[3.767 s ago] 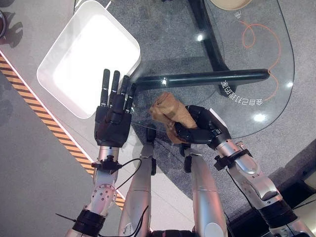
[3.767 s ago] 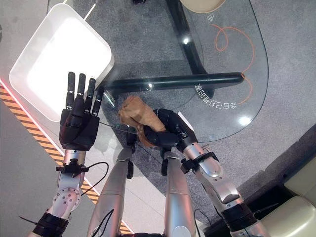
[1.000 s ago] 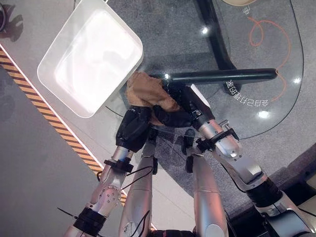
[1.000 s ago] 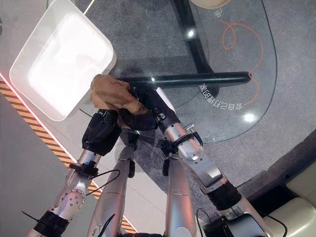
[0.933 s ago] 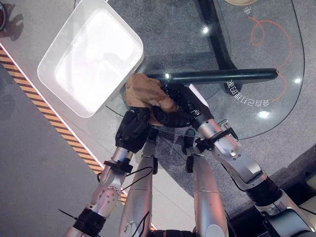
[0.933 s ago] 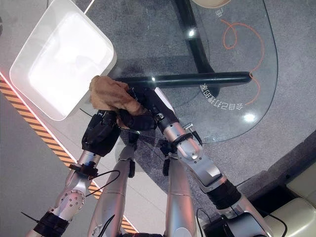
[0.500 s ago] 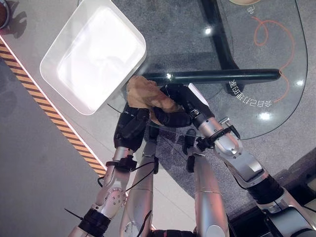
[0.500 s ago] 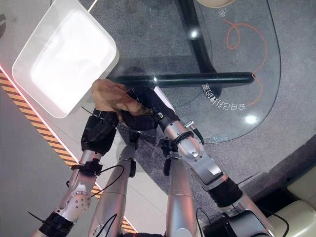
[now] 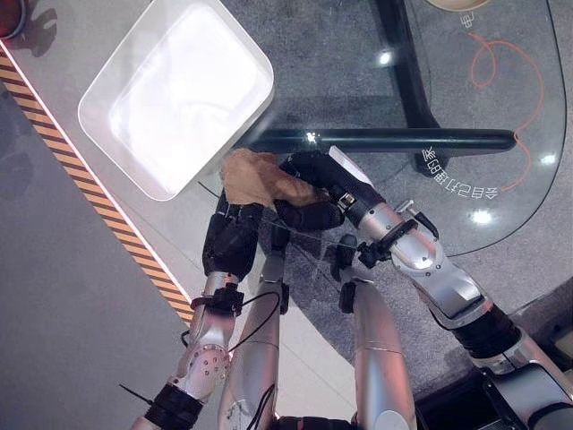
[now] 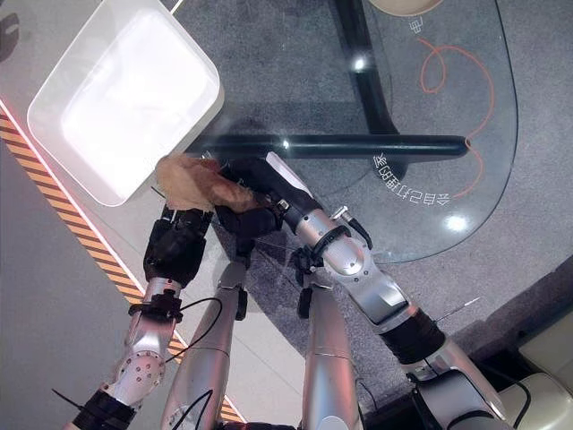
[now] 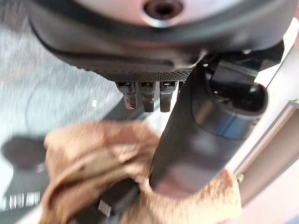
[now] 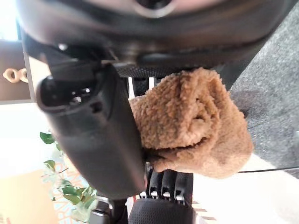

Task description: Wipe the table with a cloth and put it in the basket.

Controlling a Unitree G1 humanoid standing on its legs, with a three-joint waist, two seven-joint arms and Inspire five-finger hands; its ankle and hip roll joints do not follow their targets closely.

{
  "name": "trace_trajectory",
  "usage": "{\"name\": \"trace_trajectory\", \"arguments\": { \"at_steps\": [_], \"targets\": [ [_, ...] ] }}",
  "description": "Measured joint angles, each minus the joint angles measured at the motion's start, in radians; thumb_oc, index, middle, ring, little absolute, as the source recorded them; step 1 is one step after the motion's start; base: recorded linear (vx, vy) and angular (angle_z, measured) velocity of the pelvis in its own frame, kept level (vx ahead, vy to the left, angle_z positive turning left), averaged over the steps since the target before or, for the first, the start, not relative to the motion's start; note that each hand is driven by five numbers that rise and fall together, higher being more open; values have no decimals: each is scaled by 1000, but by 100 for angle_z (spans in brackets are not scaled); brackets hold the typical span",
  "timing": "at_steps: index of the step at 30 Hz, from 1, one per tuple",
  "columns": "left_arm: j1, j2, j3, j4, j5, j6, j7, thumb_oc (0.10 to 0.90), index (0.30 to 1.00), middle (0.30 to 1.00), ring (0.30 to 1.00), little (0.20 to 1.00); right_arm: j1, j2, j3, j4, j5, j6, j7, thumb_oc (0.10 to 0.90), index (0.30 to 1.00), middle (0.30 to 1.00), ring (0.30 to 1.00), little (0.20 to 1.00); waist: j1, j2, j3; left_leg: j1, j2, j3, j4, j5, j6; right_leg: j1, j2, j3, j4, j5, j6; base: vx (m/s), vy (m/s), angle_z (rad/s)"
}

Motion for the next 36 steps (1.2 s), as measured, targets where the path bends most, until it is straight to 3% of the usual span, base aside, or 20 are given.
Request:
{"name": "trace_trajectory", "arguments": {
  "at_steps": [5, 14, 36],
  "targets": [
    [-21, 2, 1, 0, -5, 3, -93, 800, 900, 900, 900, 900, 63, 21, -11, 0, 75, -87, -55, 100, 300, 300, 300, 200, -6, 0, 0, 0, 0, 1, 1, 0, 1, 0, 0, 2, 0, 0, 0, 5, 19, -1],
    [-66, -6, 9, -15, 0, 7, -139, 800, 900, 900, 900, 900, 181, 97, -51, -1, 164, -250, -125, 100, 300, 300, 300, 200, -39, 0, 0, 0, -1, 3, 3, -2, 2, 0, 1, 6, 1, 1, 0, 0, 0, 0],
    [-65, -38, 70, -49, 7, 30, -165, 800, 900, 900, 900, 900, 251, 110, -129, -4, 177, -345, -165, 100, 300, 300, 300, 200, -54, 0, 0, -11, 1, 28, 10, -10, 15, -16, 2, 26, -1, 2, 4, 1, 1, -1]
  ]
}}
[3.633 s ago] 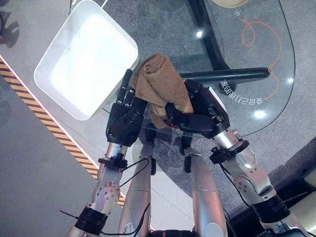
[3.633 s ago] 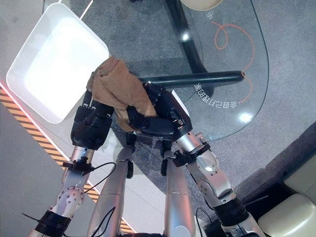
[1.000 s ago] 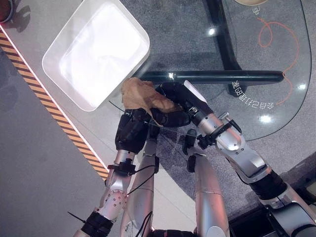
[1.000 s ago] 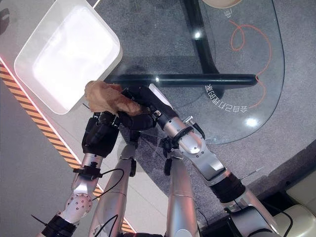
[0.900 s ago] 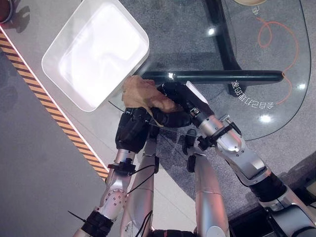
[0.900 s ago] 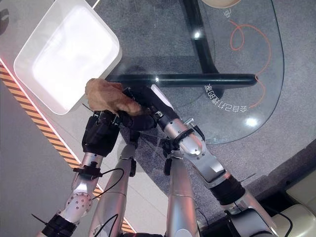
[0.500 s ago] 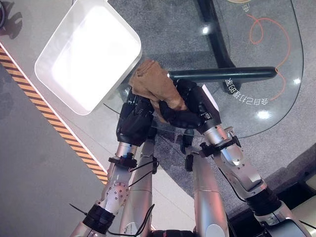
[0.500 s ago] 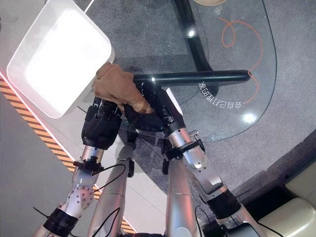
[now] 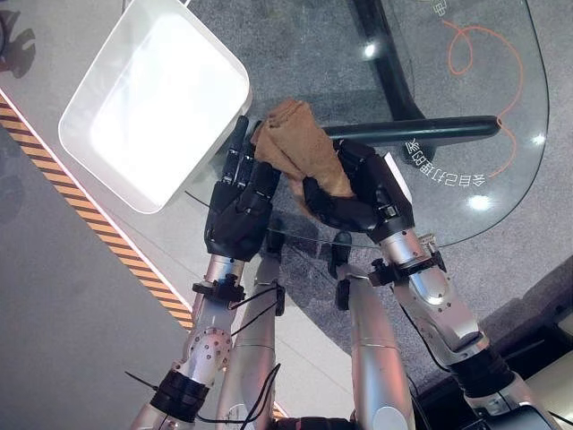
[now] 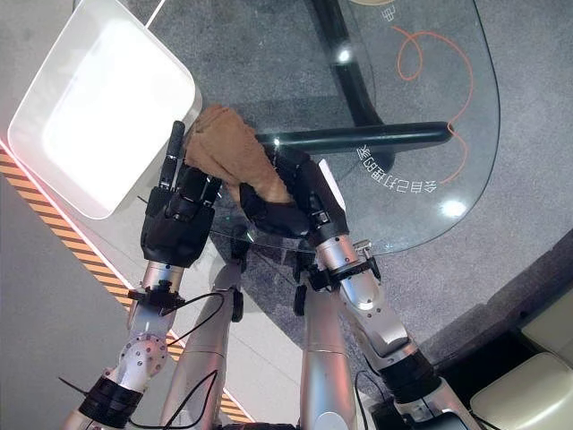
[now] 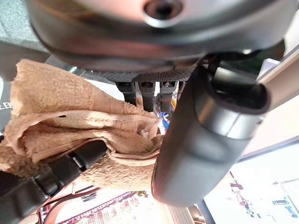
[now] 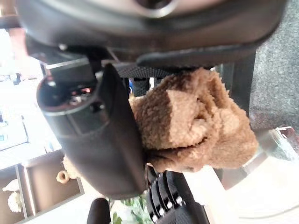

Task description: Wipe the table with a cloth and put it in the basket.

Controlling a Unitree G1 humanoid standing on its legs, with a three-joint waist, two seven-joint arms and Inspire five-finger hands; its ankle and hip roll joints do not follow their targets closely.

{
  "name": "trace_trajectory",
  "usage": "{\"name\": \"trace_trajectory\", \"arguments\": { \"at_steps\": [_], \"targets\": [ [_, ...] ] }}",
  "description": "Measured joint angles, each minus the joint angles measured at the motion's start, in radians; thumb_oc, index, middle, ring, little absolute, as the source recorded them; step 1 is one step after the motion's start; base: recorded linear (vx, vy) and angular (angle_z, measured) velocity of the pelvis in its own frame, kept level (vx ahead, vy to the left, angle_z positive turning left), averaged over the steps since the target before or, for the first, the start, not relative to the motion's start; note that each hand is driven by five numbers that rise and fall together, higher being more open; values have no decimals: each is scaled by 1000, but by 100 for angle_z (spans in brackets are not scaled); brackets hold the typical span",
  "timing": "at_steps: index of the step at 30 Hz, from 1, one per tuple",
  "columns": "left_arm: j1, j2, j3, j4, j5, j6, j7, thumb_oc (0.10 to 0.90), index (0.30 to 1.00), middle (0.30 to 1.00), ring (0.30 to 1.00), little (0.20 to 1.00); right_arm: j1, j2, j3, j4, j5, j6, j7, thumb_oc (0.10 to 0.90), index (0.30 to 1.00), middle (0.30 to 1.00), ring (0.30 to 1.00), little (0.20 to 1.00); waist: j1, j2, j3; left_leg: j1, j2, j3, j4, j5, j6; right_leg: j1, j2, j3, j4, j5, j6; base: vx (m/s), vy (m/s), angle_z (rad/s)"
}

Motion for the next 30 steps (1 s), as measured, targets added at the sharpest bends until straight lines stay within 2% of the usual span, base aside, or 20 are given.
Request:
{"name": "trace_trajectory", "arguments": {
  "at_steps": [8, 12, 15, 18, 26, 30],
  "targets": [
    [0, -5, 16, -20, 1, 1, -1, 800, 900, 900, 900, 900, 7, 19, -15, -4, 23, -6, -5, 100, 300, 300, 300, 200, 0, 0, 0, -3, 0, 0, 10, -2, 2, 1, 0, 1, 2, 2, 2, 0, 0, 0],
    [1, -7, 14, -23, 8, 8, -1, 800, 900, 900, 900, 900, 14, 21, -14, -4, 41, -45, -23, 100, 300, 300, 300, 200, 0, 0, 0, -3, 0, 0, 10, -2, 2, 1, 0, 1, 1, 2, 2, 0, 0, 0],
    [1, -7, 15, -23, 12, 8, -1, 800, 900, 900, 900, 900, 14, 39, -28, -11, 58, -97, -49, 100, 300, 300, 300, 200, 0, 0, 0, -4, -1, 0, 10, -2, 3, 1, 0, 1, 1, 2, 2, 0, 0, 0],
    [1, -7, 17, -23, 21, 10, -1, 800, 900, 900, 900, 900, 12, 61, -44, -25, 62, -116, -61, 100, 300, 300, 300, 200, -2, 0, 0, -4, -1, 0, 12, -2, 3, 1, 0, 2, 1, 2, 3, 0, 0, 0],
    [1, -8, 21, -24, 41, 40, -1, 800, 900, 900, 900, 900, 12, 65, -50, -54, 62, -117, -67, 100, 300, 300, 300, 200, 0, 0, 0, -3, 0, 1, 13, -2, 3, 3, 0, 2, 1, 4, 4, 0, 0, 0],
    [1, -7, 21, -24, 42, 43, -1, 800, 900, 900, 900, 900, 13, 69, -49, -54, 75, -144, -87, 100, 300, 300, 300, 200, 0, 0, 0, -3, 0, 1, 14, -2, 3, 3, 0, 2, 1, 4, 4, 0, 0, 0]
  ]
}}
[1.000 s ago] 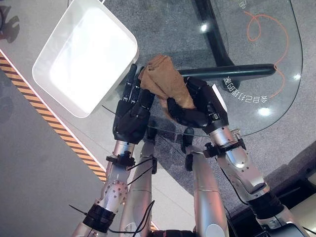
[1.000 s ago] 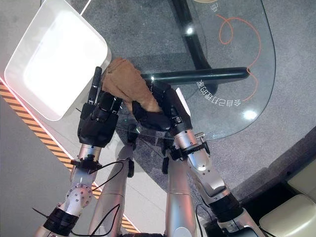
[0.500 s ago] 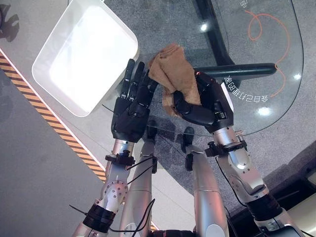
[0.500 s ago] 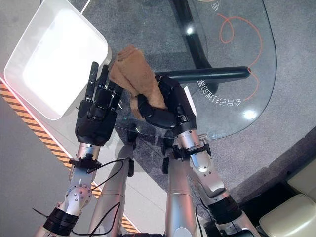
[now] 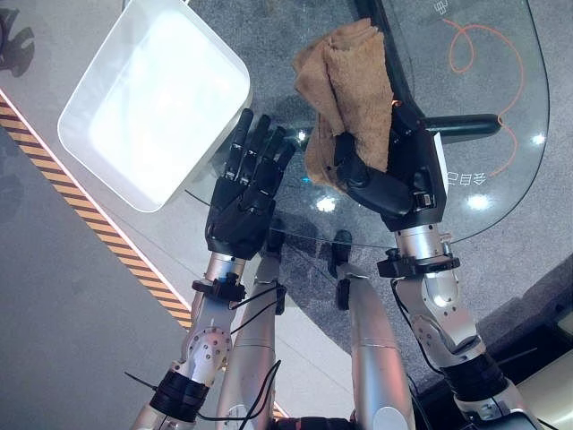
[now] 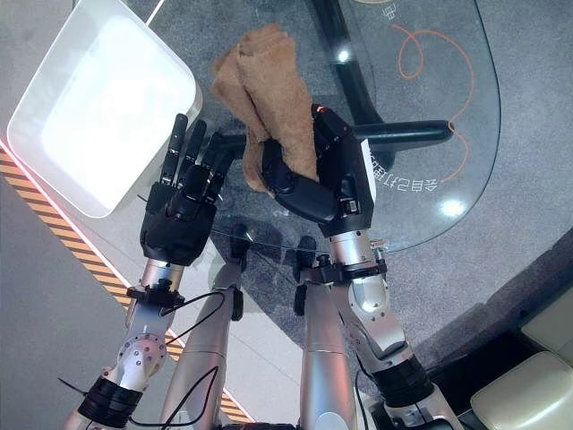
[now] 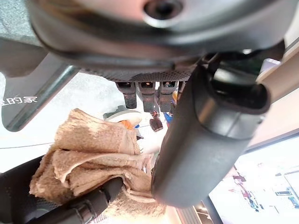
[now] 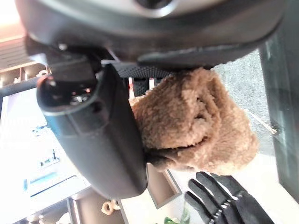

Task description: Wipe the table with a cloth and put it in the basket.

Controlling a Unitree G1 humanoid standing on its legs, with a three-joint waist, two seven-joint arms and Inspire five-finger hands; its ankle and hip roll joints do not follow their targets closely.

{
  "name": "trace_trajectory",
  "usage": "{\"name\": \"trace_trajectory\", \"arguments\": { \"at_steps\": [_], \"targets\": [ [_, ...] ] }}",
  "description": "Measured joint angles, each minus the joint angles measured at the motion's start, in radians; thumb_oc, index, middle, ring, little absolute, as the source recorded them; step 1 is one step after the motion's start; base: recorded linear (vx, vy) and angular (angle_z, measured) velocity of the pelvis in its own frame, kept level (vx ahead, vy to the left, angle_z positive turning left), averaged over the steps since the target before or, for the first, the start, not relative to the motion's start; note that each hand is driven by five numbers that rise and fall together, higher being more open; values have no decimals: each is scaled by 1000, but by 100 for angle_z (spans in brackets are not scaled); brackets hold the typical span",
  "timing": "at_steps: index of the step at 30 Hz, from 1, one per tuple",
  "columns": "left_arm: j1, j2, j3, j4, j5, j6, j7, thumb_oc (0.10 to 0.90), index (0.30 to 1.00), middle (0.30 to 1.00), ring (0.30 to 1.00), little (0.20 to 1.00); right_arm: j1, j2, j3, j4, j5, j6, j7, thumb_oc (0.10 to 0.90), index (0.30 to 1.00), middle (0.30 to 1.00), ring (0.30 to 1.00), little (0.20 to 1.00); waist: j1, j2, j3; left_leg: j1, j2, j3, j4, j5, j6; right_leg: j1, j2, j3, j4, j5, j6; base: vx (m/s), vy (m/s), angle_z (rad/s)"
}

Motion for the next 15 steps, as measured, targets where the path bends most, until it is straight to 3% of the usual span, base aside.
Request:
{"name": "trace_trajectory", "arguments": {
  "at_steps": [8, 15],
  "targets": [
    [0, 0, 4, 0, 3, 0, 0, 800, 900, 900, 900, 900, 1, 24, -10, 0, -4, -15, -26, 100, 300, 300, 300, 200, -2, 0, 0, 1, 0, 1, 3, -1, 1, 3, 0, 0, -1, 2, 1, 0, 0, 0],
    [-3, 2, 13, -1, 36, -1, -6, 800, 900, 900, 900, 900, -2, -4, 14, 0, -52, 108, -13, 100, 300, 300, 300, 200, -1, 0, 0, -1, 0, 1, 3, -1, 1, 2, 0, 0, -2, 3, 1, 0, 0, 0]
  ]
}}
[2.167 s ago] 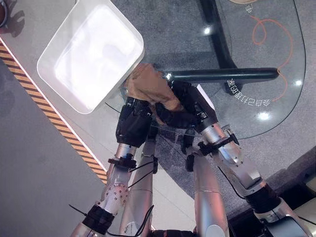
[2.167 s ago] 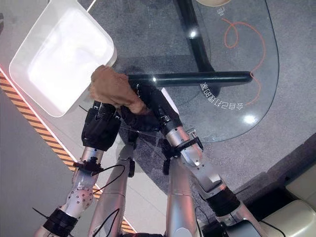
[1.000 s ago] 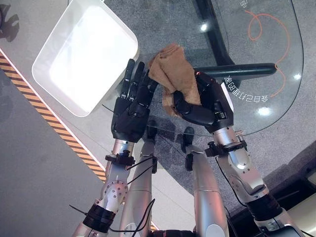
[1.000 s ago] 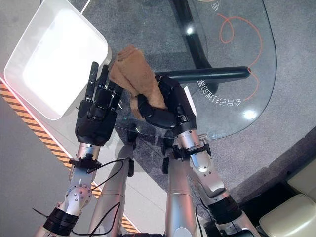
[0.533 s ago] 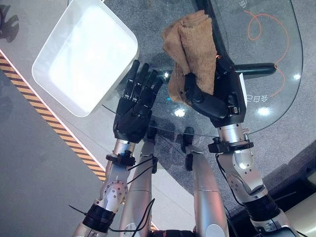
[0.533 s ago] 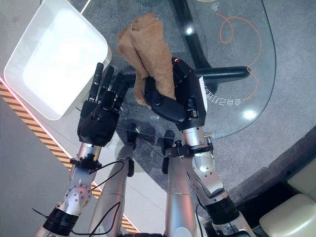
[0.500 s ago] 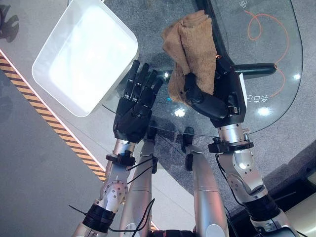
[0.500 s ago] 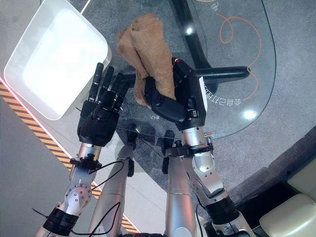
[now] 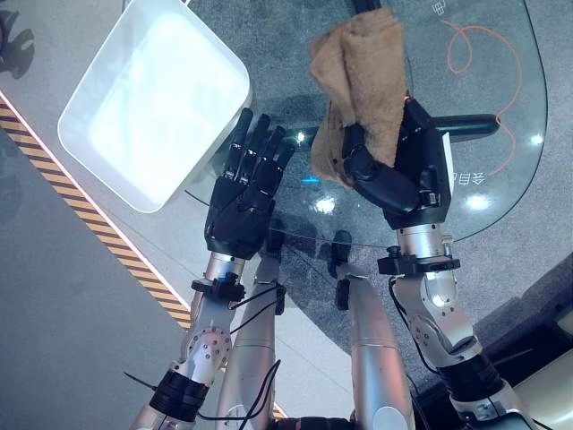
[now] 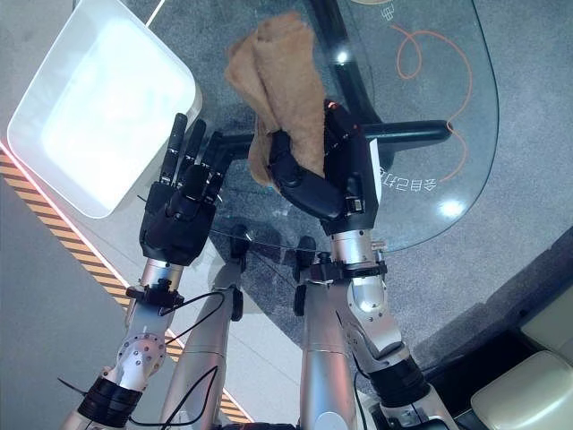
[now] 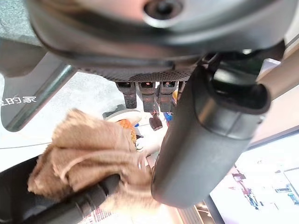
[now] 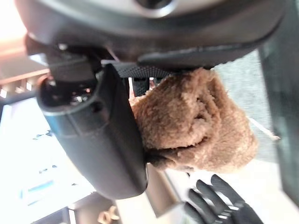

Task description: Wipe the table with a cloth and put it in the basket.

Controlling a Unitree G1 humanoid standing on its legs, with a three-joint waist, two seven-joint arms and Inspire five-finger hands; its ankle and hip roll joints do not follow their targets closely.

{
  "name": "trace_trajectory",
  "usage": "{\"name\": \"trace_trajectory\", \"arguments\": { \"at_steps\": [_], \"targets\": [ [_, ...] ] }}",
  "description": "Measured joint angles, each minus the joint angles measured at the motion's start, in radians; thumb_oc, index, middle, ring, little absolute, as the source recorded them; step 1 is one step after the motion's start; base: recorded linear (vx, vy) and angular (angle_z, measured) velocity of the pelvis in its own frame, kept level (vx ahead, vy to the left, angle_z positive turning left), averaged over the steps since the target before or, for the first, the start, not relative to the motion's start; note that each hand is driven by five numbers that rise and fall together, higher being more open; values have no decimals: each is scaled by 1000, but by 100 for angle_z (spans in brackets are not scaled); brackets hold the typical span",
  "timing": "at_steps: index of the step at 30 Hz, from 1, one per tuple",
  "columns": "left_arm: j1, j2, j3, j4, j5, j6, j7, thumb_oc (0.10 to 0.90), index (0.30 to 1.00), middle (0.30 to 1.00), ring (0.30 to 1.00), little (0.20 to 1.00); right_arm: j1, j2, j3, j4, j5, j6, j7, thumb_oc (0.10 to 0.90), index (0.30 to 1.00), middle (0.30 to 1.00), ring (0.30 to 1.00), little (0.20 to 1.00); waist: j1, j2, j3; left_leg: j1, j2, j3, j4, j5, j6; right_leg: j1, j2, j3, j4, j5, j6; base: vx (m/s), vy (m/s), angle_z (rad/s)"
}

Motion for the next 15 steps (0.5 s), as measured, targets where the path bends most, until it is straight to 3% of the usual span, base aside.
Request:
{"name": "trace_trajectory", "arguments": {
  "at_steps": [7, 15],
  "targets": [
    [-39, 2, -4, -2, 75, -7, 16, 800, 900, 900, 900, 900, -13, -51, 68, 0, -67, 108, 81, 100, 300, 300, 300, 200, 0, 0, 0, 0, 0, -1, -2, 0, 0, 0, 0, -1, -1, 0, 0, 0, 0, 0],
    [-77, 17, -9, -4, 121, -22, 123, 800, 900, 900, 900, 900, -115, -69, 98, 1, -123, 212, 100, 100, 300, 300, 300, 200, 3, 0, 0, 0, -1, -3, 1, 1, 0, 1, -1, -3, 2, 0, 0, 0, 0, 0]
  ]
}}
